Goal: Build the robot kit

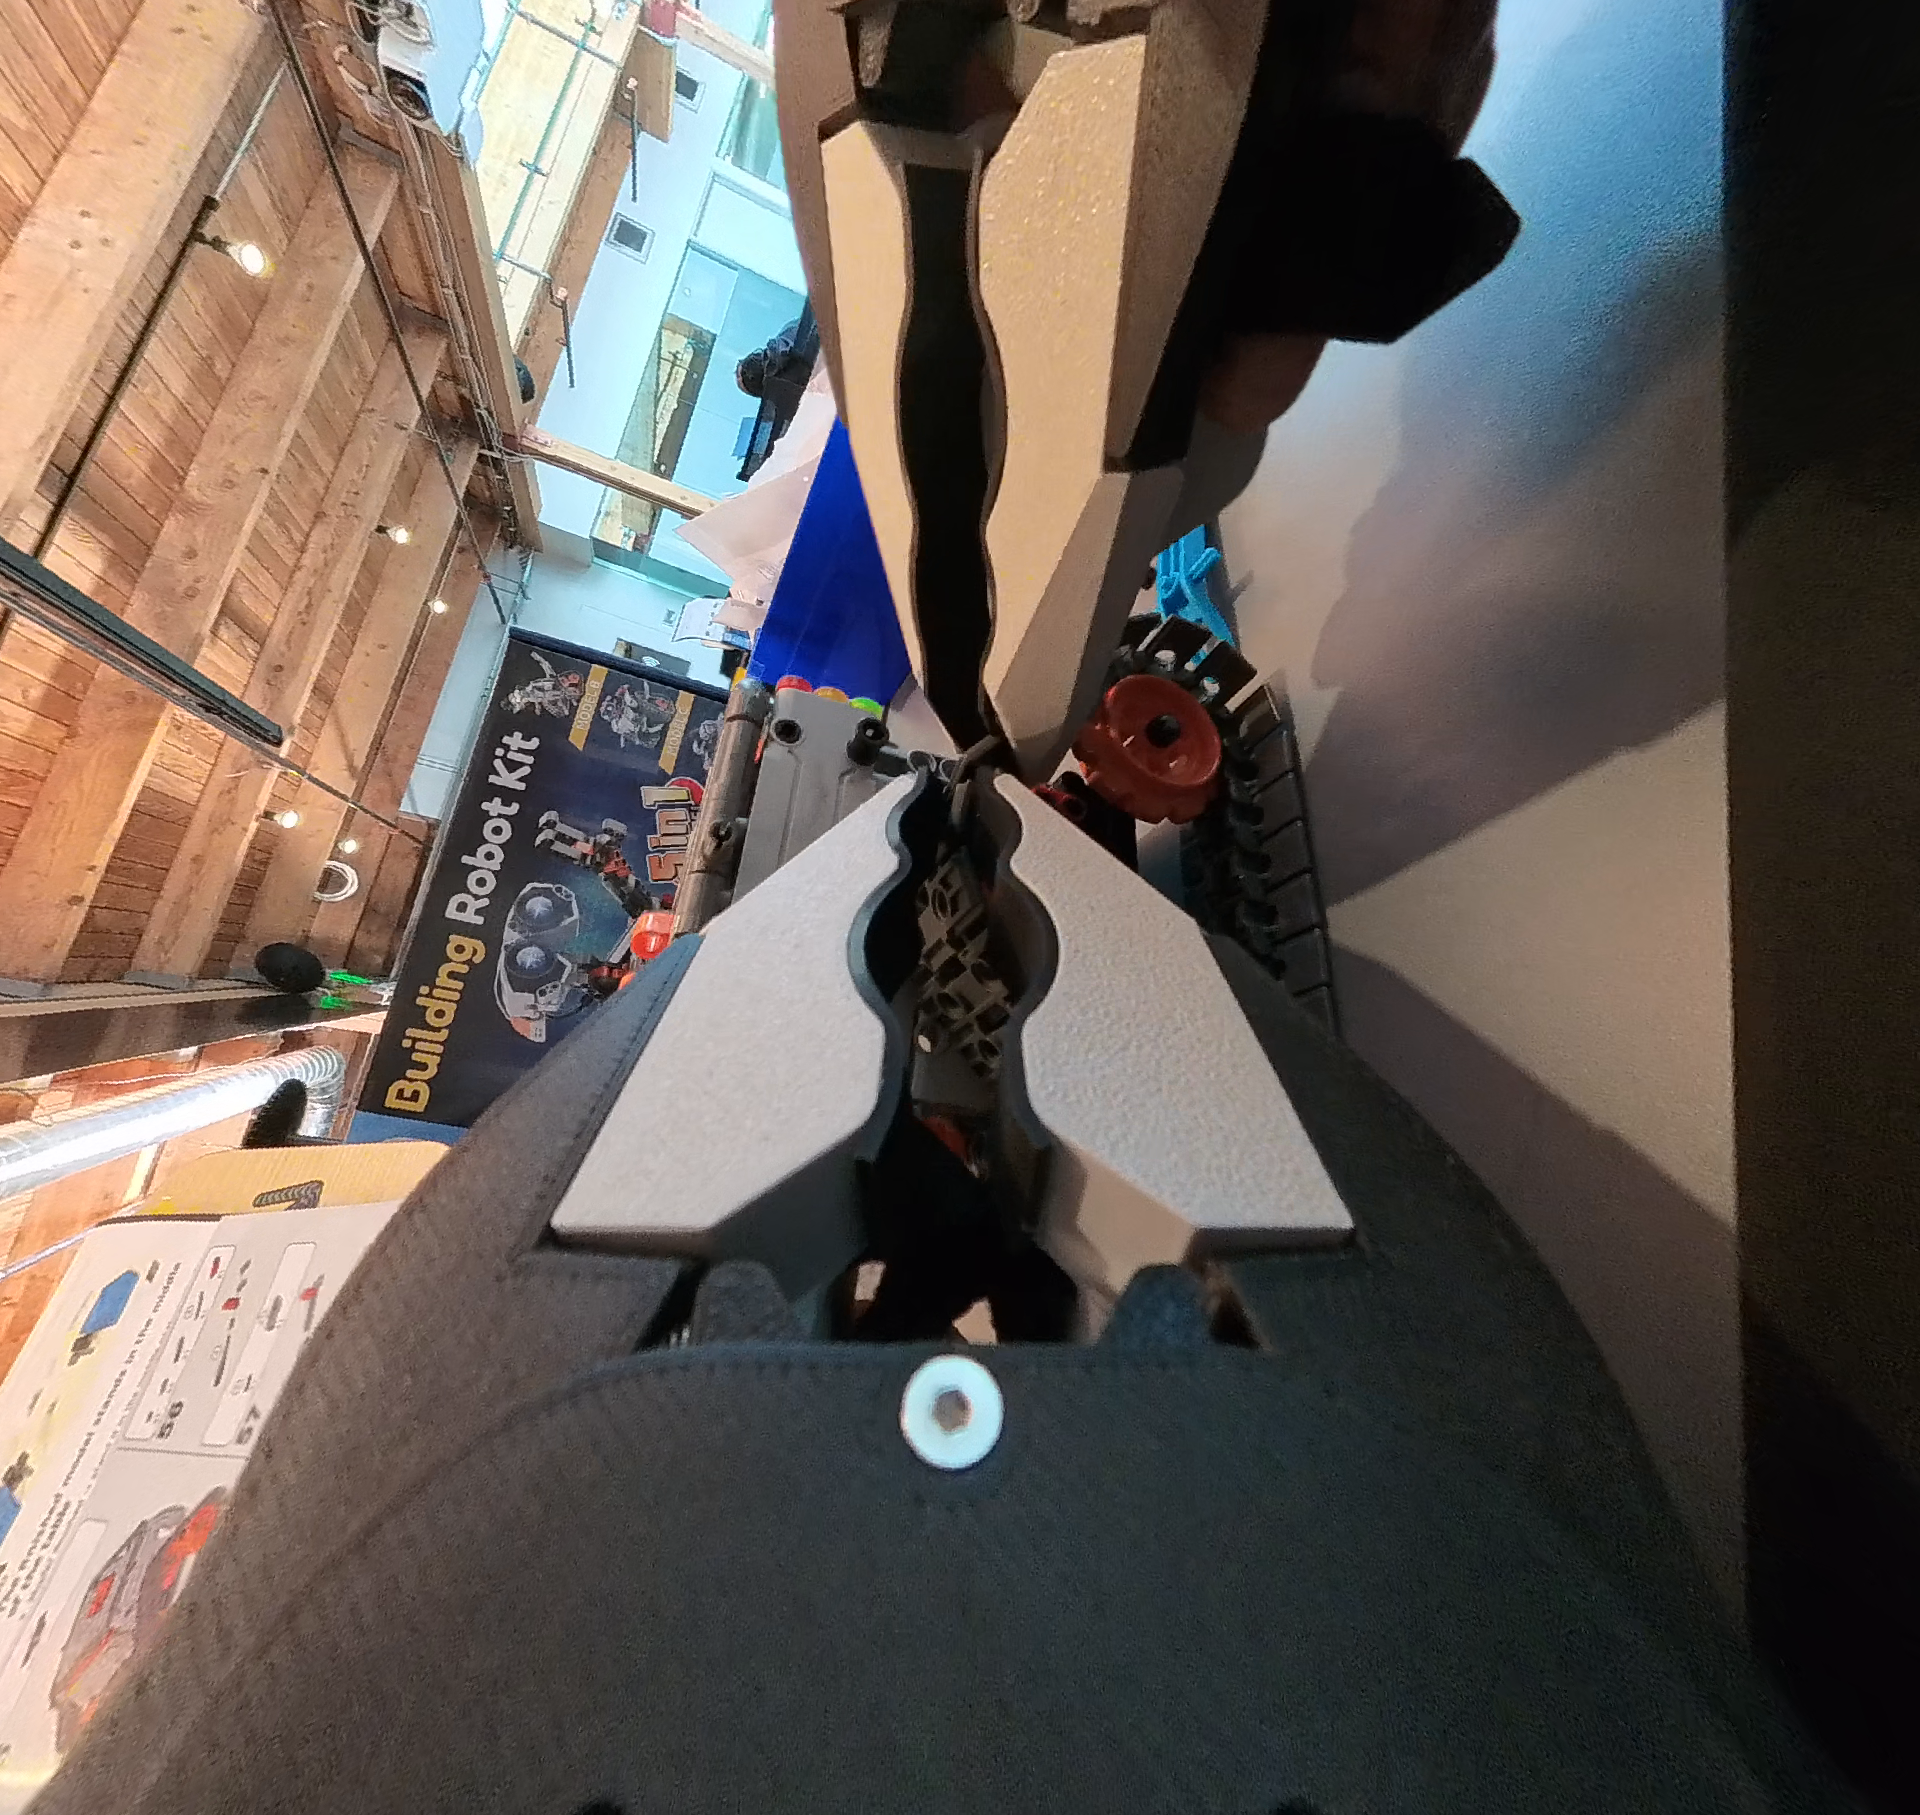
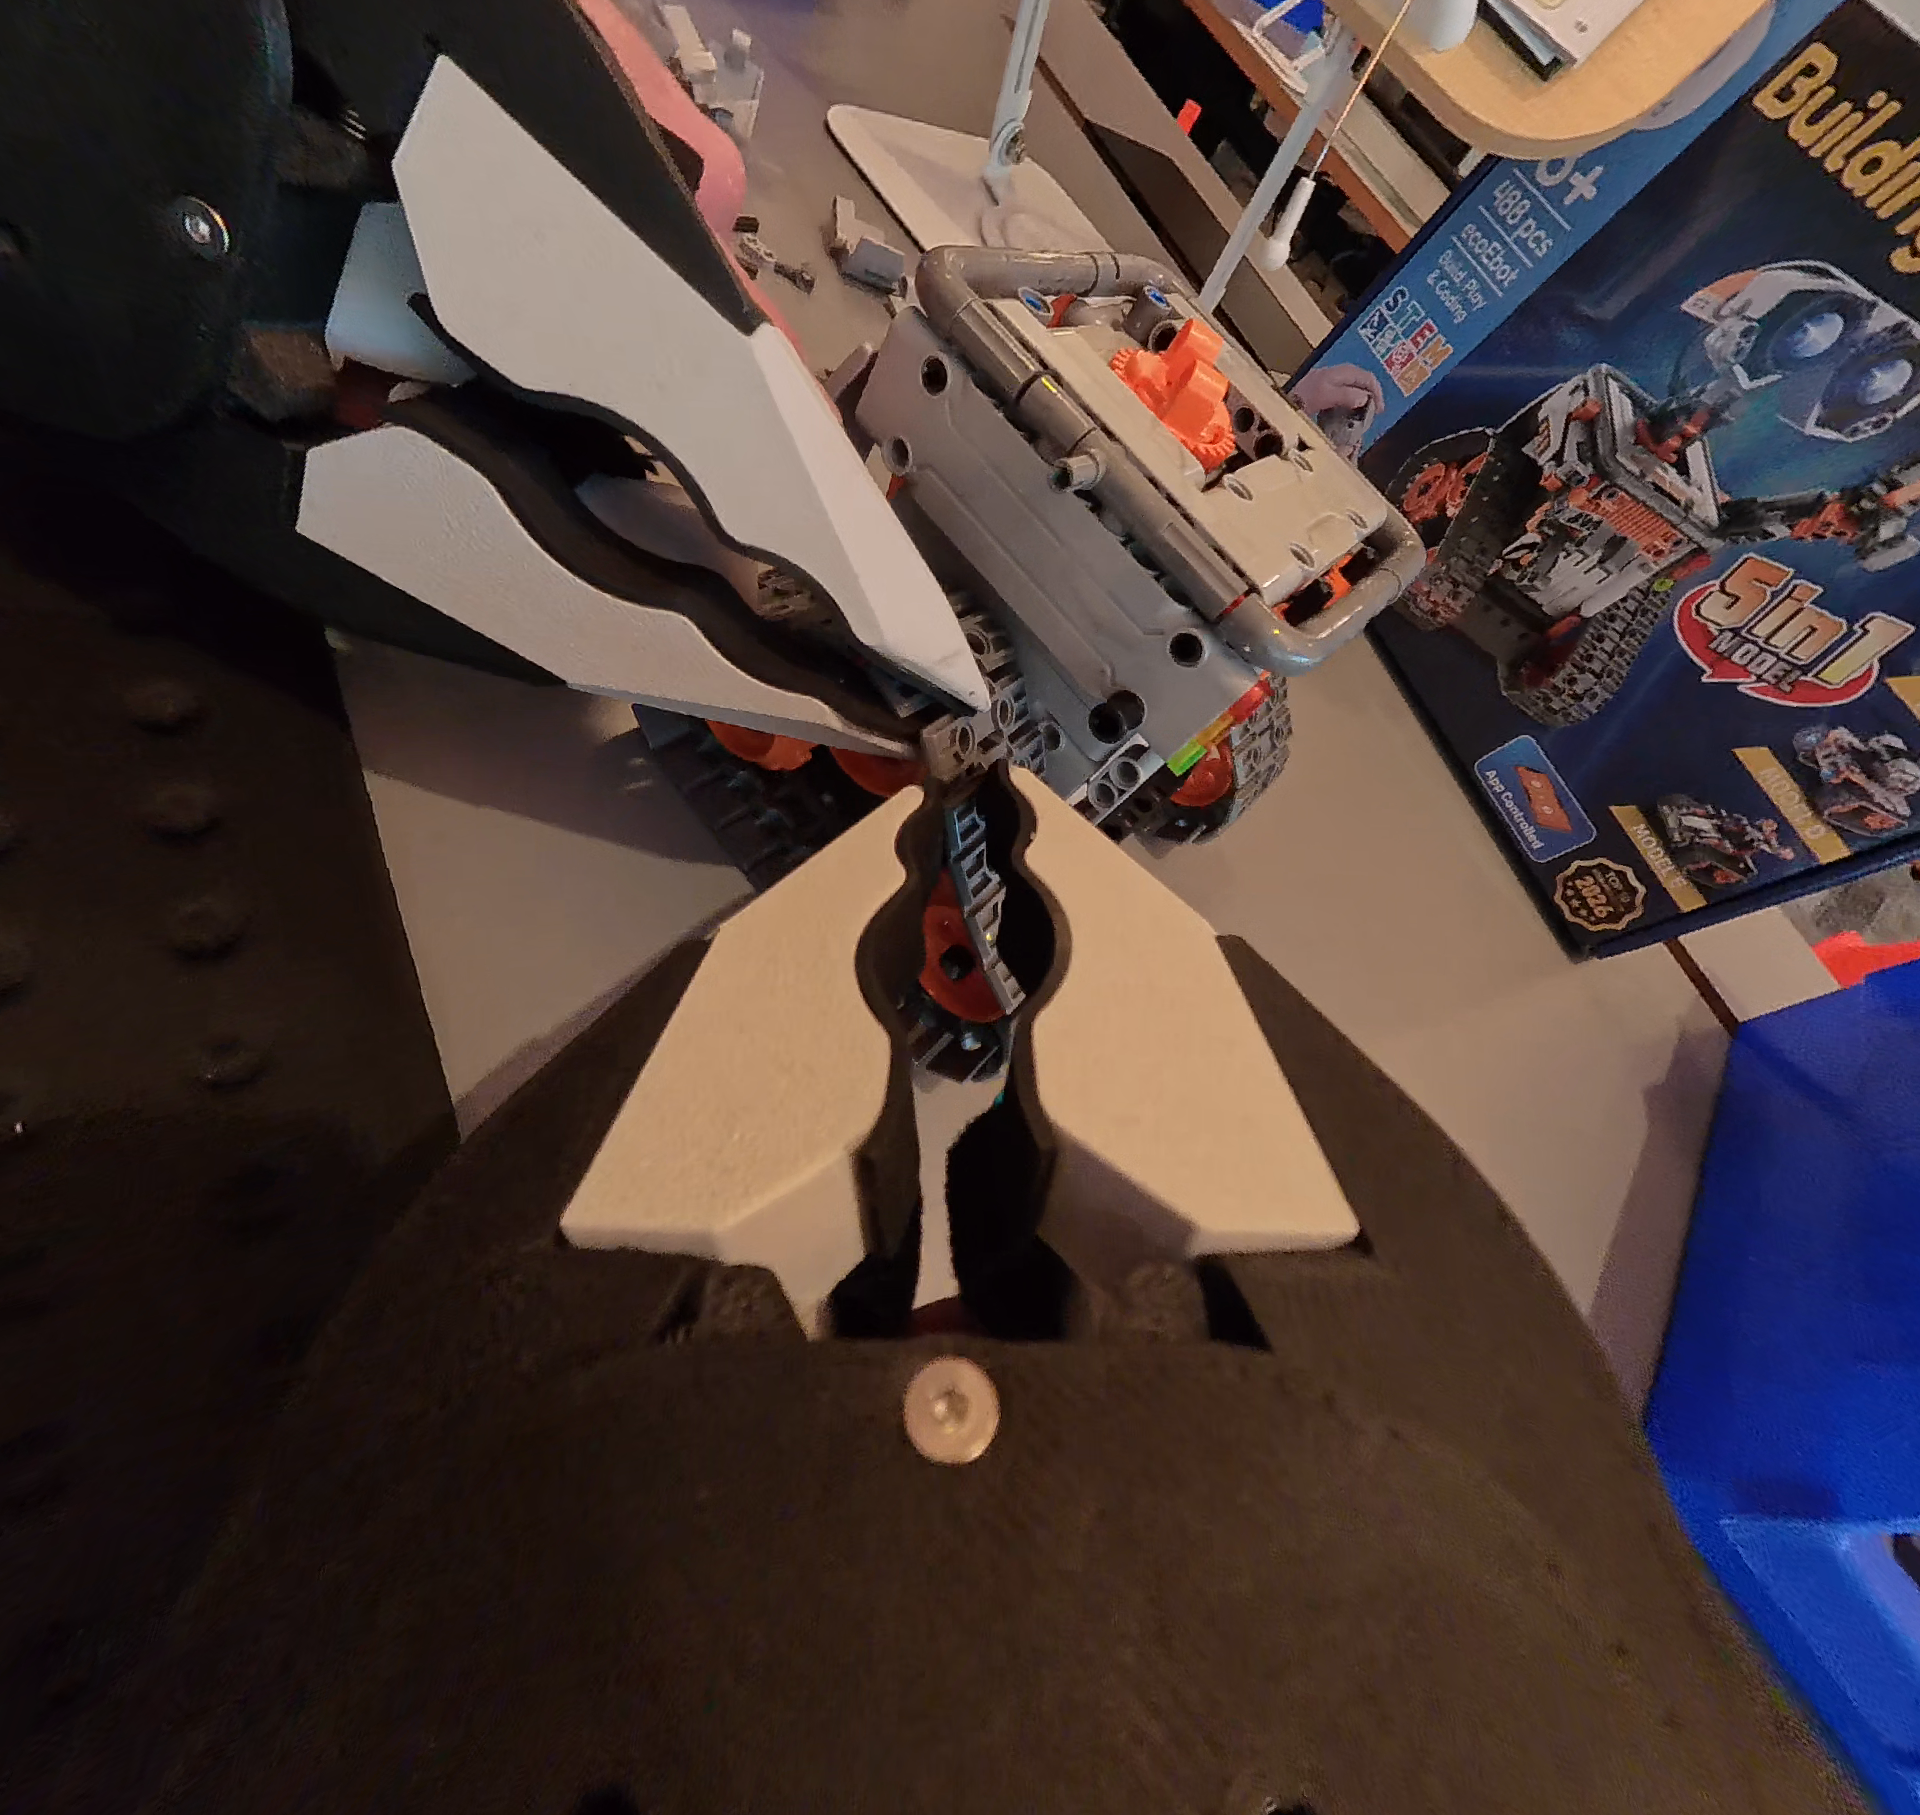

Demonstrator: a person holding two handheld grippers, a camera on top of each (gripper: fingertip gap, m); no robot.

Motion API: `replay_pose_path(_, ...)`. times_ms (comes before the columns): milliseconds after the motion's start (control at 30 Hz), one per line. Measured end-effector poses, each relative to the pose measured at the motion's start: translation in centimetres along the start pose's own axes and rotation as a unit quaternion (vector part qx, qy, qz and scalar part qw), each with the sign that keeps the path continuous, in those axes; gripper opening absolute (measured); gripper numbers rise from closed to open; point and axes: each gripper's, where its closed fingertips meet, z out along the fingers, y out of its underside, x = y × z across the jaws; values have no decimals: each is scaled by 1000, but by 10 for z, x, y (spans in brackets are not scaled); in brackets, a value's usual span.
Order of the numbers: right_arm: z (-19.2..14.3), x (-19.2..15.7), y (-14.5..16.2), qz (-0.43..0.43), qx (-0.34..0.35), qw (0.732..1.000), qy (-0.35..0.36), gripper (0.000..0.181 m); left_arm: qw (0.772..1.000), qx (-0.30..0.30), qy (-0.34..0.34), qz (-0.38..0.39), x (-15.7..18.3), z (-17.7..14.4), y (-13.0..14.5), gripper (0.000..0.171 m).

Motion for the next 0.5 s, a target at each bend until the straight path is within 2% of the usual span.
replay_pose_path(167, 3, 1, 1, -24, -6, 1000, 9, 5, 1000, -6, 1, -8, -1, 1, 3, 4)
replay_pose_path(500, 0, 10, 2, -9, 9, 998, 59, 7, 1000, -14, 0, -20, -4, 5, 4, 5)
